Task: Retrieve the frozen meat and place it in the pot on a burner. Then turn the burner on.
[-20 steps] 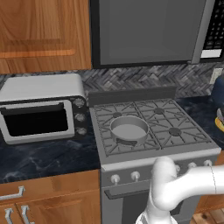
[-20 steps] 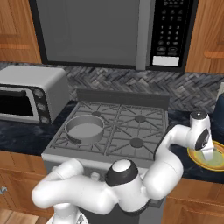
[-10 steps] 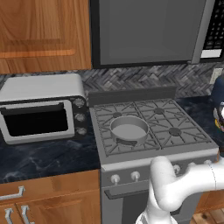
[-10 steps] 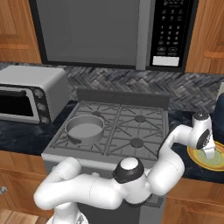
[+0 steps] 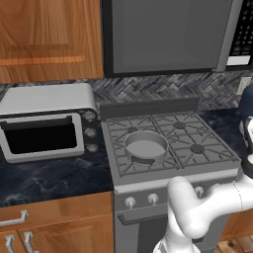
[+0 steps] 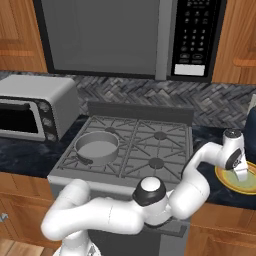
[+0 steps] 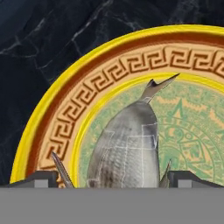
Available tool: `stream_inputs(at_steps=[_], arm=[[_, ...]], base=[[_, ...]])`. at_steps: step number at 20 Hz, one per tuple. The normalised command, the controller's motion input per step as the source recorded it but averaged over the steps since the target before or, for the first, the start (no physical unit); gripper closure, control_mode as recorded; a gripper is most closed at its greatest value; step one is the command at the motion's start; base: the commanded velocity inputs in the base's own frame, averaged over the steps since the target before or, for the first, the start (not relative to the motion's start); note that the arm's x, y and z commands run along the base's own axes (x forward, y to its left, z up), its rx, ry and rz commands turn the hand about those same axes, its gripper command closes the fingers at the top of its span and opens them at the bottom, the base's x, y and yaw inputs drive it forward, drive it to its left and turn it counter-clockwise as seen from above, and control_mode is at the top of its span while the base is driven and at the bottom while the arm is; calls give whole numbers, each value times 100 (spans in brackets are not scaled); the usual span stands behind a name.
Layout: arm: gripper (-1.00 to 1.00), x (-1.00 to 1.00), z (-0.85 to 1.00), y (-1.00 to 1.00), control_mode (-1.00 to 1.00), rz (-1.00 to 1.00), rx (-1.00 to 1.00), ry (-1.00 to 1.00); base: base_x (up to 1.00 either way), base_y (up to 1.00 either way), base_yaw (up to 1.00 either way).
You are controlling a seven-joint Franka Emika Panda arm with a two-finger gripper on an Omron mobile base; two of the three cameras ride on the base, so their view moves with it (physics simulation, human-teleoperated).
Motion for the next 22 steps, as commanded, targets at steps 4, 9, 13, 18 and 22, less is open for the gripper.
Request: stream_inputs(at_steps=[4, 9, 13, 18, 22], arm=[[100, 0, -7, -1, -100, 0, 0, 0], [100, 0, 0, 0, -100, 0, 0, 0], [100, -1, 0, 0, -100, 0, 0, -3], [100, -29, 19, 2, -100, 1, 0, -27], [100, -56, 49, 29, -100, 7, 0, -35]], base=[[0, 0, 0], [0, 0, 0], [0, 0, 0], [0, 0, 0], [0, 0, 0]])
